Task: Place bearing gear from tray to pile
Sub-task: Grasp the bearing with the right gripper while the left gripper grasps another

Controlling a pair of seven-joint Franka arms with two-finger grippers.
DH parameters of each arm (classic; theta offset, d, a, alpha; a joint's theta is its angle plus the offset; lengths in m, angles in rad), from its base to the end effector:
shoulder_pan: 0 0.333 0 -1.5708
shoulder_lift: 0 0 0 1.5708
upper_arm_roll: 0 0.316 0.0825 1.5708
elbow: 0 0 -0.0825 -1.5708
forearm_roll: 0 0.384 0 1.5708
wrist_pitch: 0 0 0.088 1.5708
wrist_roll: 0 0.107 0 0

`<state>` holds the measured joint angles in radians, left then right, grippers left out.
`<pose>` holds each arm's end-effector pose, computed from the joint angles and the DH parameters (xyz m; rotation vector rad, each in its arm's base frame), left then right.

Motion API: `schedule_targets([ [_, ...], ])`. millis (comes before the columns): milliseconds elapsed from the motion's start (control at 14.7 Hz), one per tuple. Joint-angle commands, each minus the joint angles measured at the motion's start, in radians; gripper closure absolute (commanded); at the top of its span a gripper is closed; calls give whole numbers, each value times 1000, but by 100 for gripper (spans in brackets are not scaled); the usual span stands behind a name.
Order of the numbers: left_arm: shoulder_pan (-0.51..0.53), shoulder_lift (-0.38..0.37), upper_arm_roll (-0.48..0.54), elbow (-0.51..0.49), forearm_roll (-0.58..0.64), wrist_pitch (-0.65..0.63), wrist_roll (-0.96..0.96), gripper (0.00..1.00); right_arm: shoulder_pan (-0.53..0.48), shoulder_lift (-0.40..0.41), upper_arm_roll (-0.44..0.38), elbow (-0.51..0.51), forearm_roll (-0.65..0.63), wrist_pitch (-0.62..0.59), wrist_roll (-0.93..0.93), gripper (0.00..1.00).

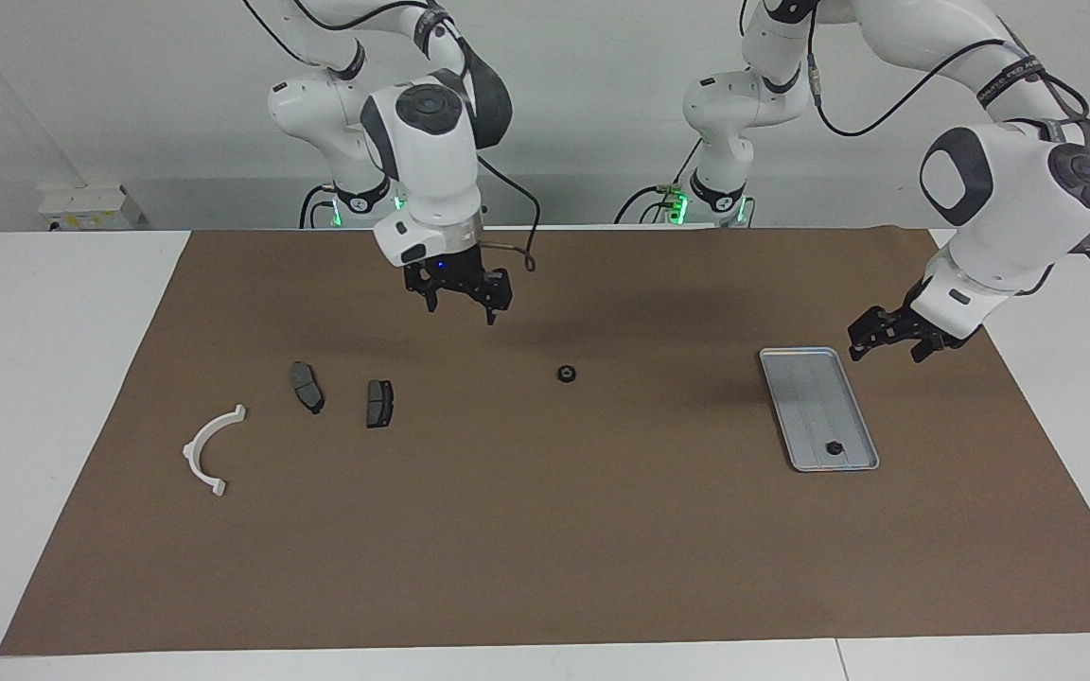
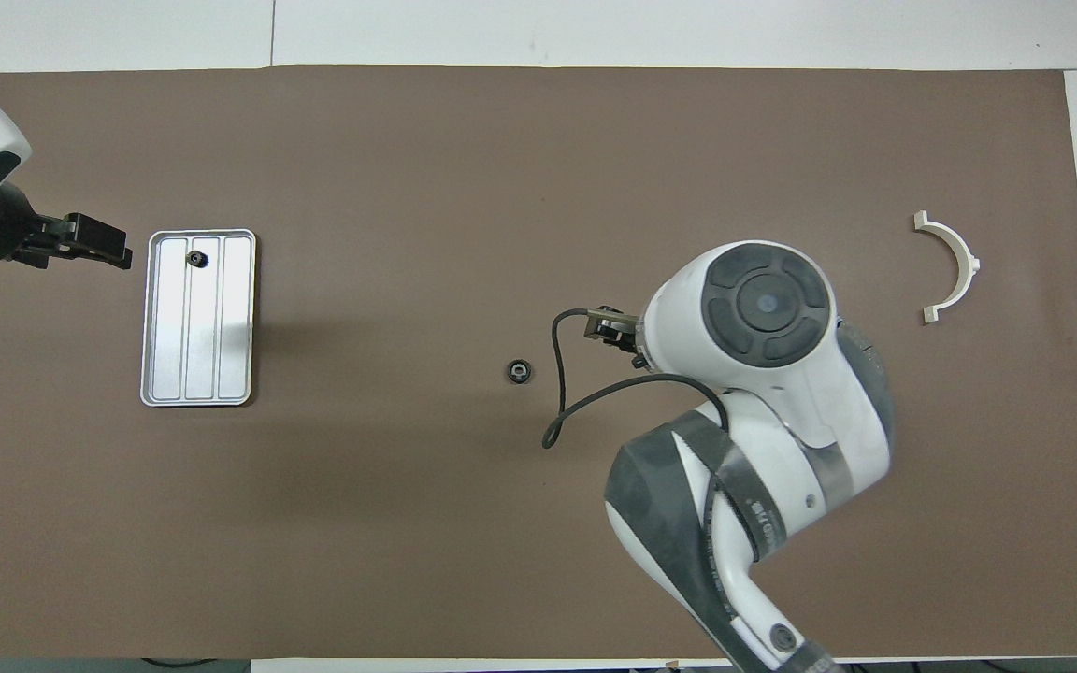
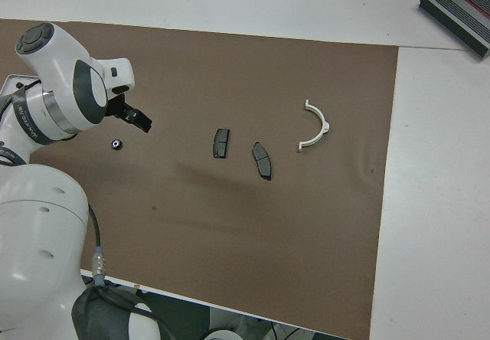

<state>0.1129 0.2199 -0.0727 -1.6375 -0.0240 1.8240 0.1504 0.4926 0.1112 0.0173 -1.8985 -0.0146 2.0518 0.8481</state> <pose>0.6248 0.0267 0.4845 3.0953 -0.1585 -0.0449 0.5173 0.2881 0.4462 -3.0803 0.5159 -0.0621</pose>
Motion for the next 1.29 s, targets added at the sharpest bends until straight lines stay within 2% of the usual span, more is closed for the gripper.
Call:
schedule_targets([
  [0,10,-33,-6,-123,-19,131,23,0,49,66,-5,28,16,63,103,0],
  [204,11,-25,-4,-168,-19,211,23,0,101,162,-5,107,16,91,224,0],
  [408,10,-1,-2,-182,-19,270,23,0,139,206,-5,117,9,131,265,0],
  [613,5,42,-2,-186,-19,336,21,0,211,344,-7,208,-36,148,380,0],
  [749,4,68,-2,-196,-19,382,20,0,207,366,-5,199,-48,208,388,0],
  [1225,-35,188,-2,-220,-17,577,9,0,198,397,-5,165,-48,257,385,0],
])
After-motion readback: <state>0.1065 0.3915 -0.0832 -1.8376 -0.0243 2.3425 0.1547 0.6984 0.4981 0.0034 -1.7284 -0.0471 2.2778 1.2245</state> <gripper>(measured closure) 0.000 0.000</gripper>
